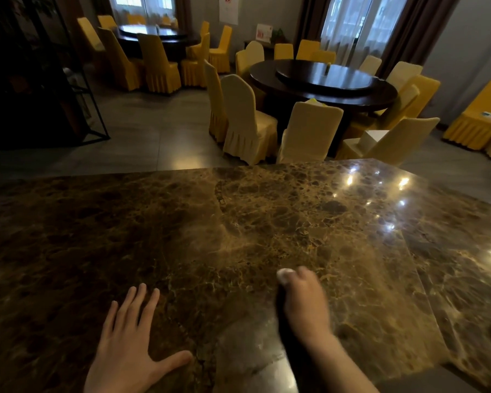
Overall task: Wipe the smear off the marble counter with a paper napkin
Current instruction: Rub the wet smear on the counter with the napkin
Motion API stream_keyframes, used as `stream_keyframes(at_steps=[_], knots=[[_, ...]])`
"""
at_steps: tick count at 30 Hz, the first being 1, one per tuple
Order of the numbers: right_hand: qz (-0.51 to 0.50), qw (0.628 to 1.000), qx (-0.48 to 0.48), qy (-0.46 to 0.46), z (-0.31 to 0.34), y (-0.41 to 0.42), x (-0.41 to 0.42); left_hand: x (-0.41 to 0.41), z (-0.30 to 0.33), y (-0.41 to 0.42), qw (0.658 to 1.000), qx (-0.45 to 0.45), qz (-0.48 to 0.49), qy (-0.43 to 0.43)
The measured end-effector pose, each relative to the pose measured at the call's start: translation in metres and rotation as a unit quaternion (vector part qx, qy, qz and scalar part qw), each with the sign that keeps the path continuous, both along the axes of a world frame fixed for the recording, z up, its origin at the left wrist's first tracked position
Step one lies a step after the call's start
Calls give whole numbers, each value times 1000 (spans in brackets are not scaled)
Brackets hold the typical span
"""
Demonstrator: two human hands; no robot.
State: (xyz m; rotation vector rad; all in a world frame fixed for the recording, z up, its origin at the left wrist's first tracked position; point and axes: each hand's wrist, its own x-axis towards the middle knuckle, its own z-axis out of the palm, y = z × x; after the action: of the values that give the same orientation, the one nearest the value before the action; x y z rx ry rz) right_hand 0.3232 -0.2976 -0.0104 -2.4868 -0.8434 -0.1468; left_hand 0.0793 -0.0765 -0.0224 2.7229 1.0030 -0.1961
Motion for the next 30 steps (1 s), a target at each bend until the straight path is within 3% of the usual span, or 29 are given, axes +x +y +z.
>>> stream_keyframes(at_steps=[2,4,8,11,12,15,18,20,24,26,30], knots=[[-70,997,-22,2,4,-4,14,0,0,0,1000,1,1,-3],[-67,997,-21,15,4,19,-7,-1,-1,0,1000,2,0,-8],[122,987,27,104,3,61,-99,-2,-1,0,1000,1,-1,-12],[201,978,6,57,-3,50,-99,-3,-1,0,1000,3,-2,-26],[186,981,2,57,-4,42,-85,-4,-1,-1,1000,2,-5,-24],[11,1000,-6,13,0,12,-34,-6,-2,-2,999,4,-4,-34],[-91,994,-54,6,1,6,-11,-5,-3,-2,1000,12,-7,-24],[-90,994,-46,29,5,25,-35,-5,-4,-2,999,16,-7,-27],[131,990,-9,43,2,63,-123,-5,-6,-3,999,20,-6,-24],[190,982,-8,15,0,59,-116,-6,-6,-3,999,20,-8,-24],[-6,999,-39,22,10,36,-34,-7,-4,-2,1000,10,-7,-26]])
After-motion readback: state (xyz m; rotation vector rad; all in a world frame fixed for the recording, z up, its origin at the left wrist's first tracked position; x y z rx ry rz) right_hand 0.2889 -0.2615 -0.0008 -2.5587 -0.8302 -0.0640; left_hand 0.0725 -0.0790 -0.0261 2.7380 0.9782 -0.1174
